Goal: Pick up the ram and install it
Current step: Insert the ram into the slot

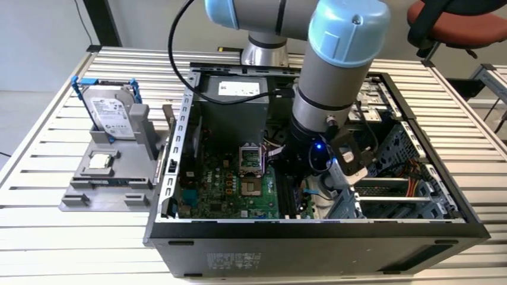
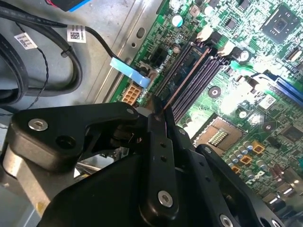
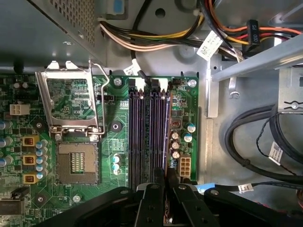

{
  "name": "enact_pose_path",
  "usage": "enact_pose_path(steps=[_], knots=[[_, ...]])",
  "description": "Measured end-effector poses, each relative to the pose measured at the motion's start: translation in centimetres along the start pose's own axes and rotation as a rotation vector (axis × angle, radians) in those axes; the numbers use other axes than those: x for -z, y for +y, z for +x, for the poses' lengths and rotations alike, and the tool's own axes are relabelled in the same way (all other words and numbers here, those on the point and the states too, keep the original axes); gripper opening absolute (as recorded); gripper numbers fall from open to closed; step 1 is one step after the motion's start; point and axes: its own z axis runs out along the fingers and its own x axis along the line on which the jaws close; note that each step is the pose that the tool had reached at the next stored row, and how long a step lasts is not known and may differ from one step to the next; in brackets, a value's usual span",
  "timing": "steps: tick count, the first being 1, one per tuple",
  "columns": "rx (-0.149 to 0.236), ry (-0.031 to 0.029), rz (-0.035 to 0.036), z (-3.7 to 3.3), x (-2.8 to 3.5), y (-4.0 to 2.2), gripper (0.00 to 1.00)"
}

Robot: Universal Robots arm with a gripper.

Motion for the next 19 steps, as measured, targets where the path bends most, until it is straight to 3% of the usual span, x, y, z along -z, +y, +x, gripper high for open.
enact_pose_path(steps=[5,19], knots=[[0.003,0.0000,-0.0041,0.00,0.36,0.00,0.00],[0.003,-0.0001,-0.0052,-0.32,0.08,-0.07,0.00]])
